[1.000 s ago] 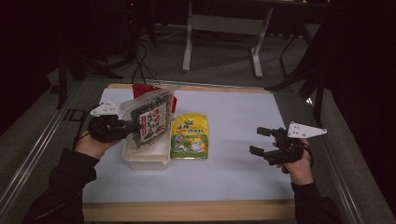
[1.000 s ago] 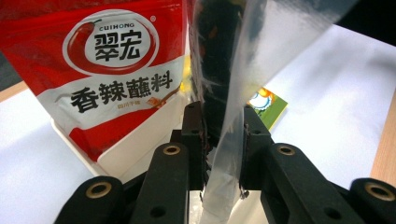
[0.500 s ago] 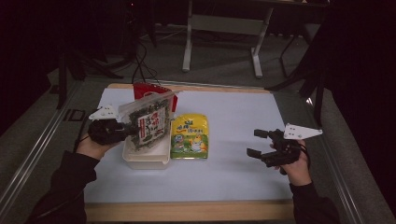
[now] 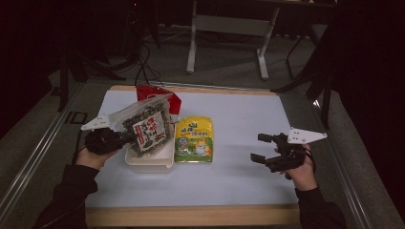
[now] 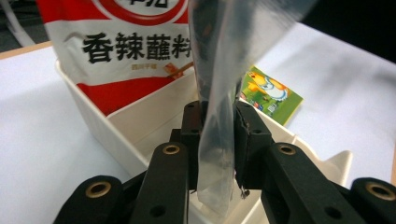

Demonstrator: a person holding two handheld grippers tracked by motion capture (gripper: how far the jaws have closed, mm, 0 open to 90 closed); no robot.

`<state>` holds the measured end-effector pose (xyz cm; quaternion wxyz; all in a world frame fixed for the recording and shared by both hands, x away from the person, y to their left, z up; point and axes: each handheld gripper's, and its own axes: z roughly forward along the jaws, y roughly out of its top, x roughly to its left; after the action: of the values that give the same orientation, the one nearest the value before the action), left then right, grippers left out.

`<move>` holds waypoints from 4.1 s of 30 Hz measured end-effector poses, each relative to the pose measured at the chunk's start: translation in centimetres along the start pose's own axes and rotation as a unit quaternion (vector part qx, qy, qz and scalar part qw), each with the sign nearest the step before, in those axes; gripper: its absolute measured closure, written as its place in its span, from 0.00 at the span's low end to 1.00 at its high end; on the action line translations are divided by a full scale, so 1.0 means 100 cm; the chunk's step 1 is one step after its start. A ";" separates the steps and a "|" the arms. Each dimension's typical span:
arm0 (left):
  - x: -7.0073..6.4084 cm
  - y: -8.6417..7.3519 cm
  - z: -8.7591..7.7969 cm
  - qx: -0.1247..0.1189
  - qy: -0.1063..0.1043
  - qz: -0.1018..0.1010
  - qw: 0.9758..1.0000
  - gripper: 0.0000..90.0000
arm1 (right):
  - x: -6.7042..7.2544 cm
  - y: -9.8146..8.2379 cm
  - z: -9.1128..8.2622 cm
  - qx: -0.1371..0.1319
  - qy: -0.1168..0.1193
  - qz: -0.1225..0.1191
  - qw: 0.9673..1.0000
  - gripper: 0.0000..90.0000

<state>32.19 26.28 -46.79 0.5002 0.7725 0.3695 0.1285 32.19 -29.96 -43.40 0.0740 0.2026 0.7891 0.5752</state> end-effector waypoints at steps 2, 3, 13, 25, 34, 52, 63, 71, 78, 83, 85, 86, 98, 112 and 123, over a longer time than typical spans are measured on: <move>0.002 -0.001 0.000 -0.001 0.001 -0.004 1.000 0.87 | 0.000 0.000 0.000 0.001 0.000 -0.001 1.000 0.16; 0.003 0.000 0.000 -0.001 0.001 -0.006 1.000 0.86 | 0.000 0.000 0.001 0.001 0.002 0.001 1.000 0.16; 0.002 0.002 -0.001 -0.009 0.062 -0.001 0.998 0.70 | 0.000 -0.001 0.000 0.004 -0.001 0.002 1.000 0.16; -0.006 0.005 -0.003 -0.030 0.130 -0.015 0.991 0.27 | 0.000 -0.002 -0.002 0.005 -0.002 0.004 1.000 0.16; -0.025 0.006 -0.011 -0.026 0.118 -0.022 0.992 0.06 | 0.000 -0.002 -0.002 0.006 -0.002 0.004 1.000 0.16; -0.074 -0.018 -0.023 -0.044 0.115 -0.035 0.992 0.01 | 0.001 -0.006 0.003 0.012 -0.011 0.007 1.000 0.16; -0.118 -0.033 -0.019 -0.043 0.072 -0.024 0.996 0.01 | 0.004 -0.010 0.020 0.017 -0.011 0.010 1.000 0.16; -0.139 -0.038 -0.006 -0.037 0.046 -0.005 0.998 0.01 | 0.007 -0.009 0.032 0.022 -0.011 0.007 1.000 0.15; -0.155 -0.042 0.014 -0.021 0.019 0.013 1.000 0.01 | 0.003 -0.006 0.049 0.035 -0.020 0.003 0.999 0.32; -0.160 -0.043 0.025 -0.017 0.009 0.023 1.000 0.01 | -0.001 -0.002 0.067 0.042 -0.032 -0.002 0.999 0.41; -0.161 -0.044 0.028 -0.016 0.007 0.023 1.000 0.01 | -0.003 -0.001 0.075 0.046 -0.037 0.001 0.998 0.45; -0.162 -0.044 0.029 -0.014 0.005 0.023 1.000 0.01 | -0.004 0.000 0.079 0.050 -0.045 -0.002 0.998 0.48; -0.165 -0.048 0.037 -0.017 -0.004 0.032 0.999 0.01 | -0.023 -0.003 0.118 0.081 -0.062 0.005 0.995 0.75; -0.165 -0.051 0.040 -0.017 -0.009 0.033 0.999 0.01 | -0.047 0.006 0.172 0.097 -0.069 0.026 0.993 1.00; -0.165 -0.054 0.041 -0.017 -0.010 0.034 0.999 0.01 | -0.059 0.008 0.212 0.110 -0.067 0.046 0.991 1.00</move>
<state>20.68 13.23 -50.58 0.5119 0.7774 0.3361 0.1440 45.14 -13.48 -50.26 0.0775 0.2834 0.8305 0.4733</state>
